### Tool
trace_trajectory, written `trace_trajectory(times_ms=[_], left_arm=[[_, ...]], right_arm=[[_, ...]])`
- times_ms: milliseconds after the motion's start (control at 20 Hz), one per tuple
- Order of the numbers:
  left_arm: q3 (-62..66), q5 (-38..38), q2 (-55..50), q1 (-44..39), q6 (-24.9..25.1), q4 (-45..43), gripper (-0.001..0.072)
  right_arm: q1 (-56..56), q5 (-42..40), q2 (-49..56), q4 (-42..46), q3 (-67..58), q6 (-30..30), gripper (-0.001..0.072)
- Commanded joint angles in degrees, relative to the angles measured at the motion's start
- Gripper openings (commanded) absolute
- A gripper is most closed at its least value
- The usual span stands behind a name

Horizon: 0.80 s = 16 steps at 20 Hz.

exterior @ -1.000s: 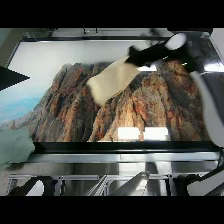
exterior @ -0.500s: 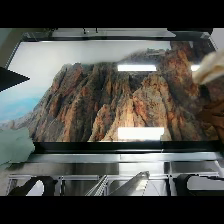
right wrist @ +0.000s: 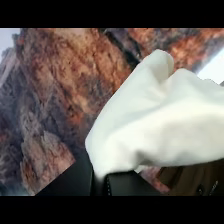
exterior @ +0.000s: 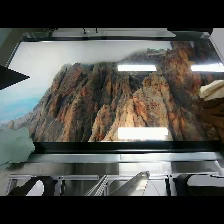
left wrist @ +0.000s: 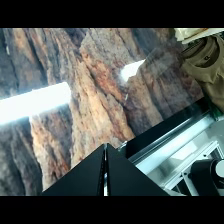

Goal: Fold the shirts.

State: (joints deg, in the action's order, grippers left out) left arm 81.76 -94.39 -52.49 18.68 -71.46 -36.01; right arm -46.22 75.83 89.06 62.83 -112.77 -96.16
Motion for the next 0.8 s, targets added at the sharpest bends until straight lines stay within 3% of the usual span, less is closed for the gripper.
trace_trajectory(times_ms=[0,150,400,600,750], left_arm=[[0.0,0.2,0.0,0.0,0.0,0.0,0.0015],[0.0,0.2,0.0,0.0,0.0,0.0,0.0015],[0.0,0.0,0.0,0.0,0.0,0.0,0.0015],[0.0,-1.6,0.0,0.0,0.0,0.0,0.0015],[0.0,-2.1,0.0,0.0,0.0,0.0,0.0015]], right_arm=[[-0.8,-3.0,0.2,0.0,-3.1,1.9,0.0016],[-1.0,-3.8,-0.5,0.0,-5.6,1.9,0.0016],[-1.9,7.8,-0.9,3.7,-4.6,0.6,0.0015],[-2.4,19.0,-1.6,22.3,-2.6,-1.3,0.0016],[-2.4,20.2,-5.5,35.5,5.5,-3.4,0.0016]])
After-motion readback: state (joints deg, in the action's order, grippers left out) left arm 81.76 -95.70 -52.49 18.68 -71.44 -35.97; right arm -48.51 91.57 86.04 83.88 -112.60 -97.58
